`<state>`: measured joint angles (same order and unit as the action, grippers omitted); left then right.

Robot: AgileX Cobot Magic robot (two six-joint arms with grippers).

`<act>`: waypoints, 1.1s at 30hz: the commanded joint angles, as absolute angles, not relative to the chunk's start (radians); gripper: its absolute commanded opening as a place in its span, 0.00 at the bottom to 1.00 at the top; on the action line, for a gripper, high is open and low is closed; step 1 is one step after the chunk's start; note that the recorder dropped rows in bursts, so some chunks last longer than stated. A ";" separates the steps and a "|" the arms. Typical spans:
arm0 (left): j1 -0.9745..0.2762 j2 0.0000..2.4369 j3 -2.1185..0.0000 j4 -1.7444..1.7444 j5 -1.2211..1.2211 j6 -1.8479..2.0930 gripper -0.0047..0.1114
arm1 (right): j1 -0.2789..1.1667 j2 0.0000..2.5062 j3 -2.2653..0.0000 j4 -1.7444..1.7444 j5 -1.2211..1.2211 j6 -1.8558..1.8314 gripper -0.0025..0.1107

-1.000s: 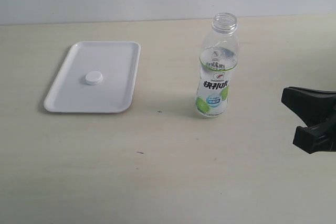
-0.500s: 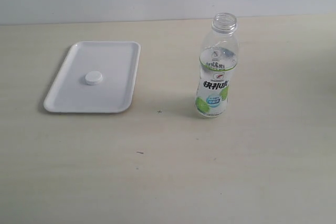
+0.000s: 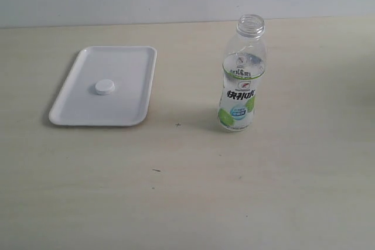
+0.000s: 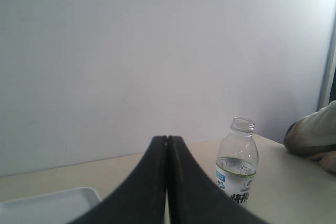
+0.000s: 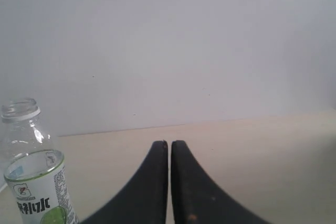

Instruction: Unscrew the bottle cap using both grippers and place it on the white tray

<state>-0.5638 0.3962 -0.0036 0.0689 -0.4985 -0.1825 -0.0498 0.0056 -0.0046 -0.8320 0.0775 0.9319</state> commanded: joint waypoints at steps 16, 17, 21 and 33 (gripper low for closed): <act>-0.573 0.392 0.000 0.072 -0.503 -0.188 0.05 | -0.057 0.000 0.000 0.078 0.085 -0.074 0.05; -0.573 0.392 0.000 0.072 -0.503 -0.188 0.05 | -0.057 0.000 0.000 0.076 0.092 -0.074 0.05; -0.573 0.392 0.000 0.072 -0.503 -0.188 0.05 | -0.057 0.000 0.000 0.072 0.100 -0.025 0.05; -0.573 0.392 0.000 0.072 -0.503 -0.188 0.05 | -0.057 0.000 0.000 0.081 0.103 -0.020 0.05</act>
